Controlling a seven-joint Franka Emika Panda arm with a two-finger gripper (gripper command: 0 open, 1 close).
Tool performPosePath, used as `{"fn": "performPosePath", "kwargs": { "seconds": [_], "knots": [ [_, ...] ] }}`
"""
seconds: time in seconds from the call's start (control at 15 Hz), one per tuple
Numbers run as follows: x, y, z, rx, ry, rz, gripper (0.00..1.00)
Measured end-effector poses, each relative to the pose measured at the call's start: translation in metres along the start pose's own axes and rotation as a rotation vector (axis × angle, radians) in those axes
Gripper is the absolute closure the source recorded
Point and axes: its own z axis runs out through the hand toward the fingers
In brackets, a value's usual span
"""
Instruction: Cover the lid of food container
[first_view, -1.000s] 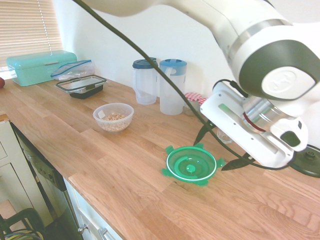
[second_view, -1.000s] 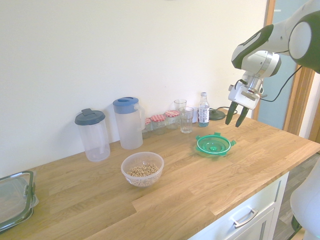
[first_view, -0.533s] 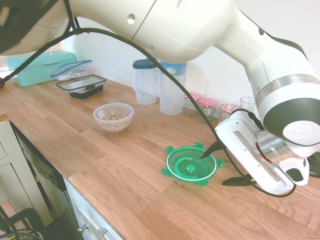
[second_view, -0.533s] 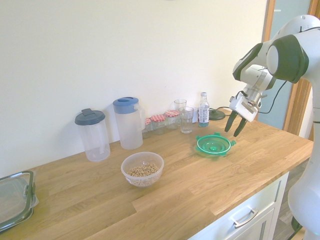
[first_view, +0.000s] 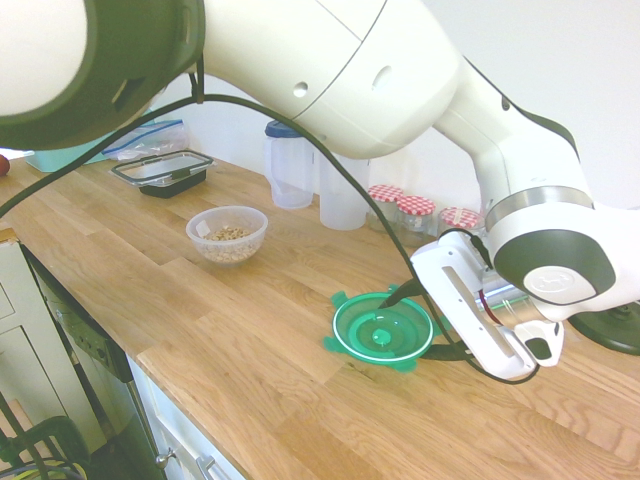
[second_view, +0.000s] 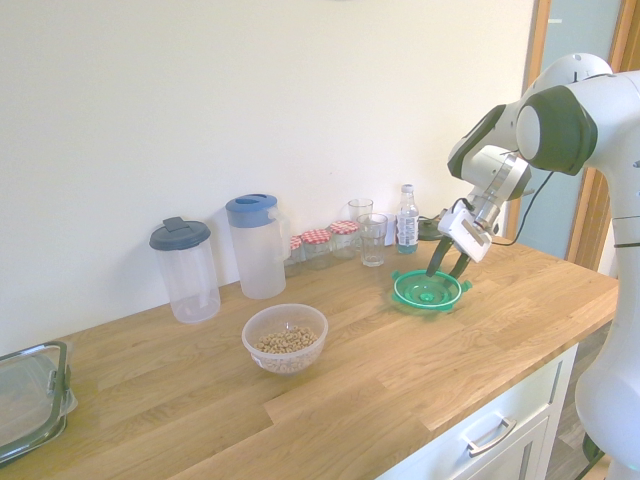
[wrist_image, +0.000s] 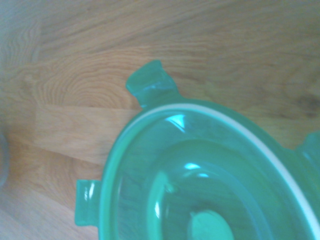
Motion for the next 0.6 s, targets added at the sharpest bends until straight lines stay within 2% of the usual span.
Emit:
{"fn": "performPosePath", "kwargs": {
  "seconds": [0.2,0.6],
  "knots": [
    [0.0006,-0.0134,0.0129,0.011,-0.019,-0.007,1.00],
    [0.0028,-0.0088,0.0153,0.015,-0.024,0.008,1.00]
  ]
}}
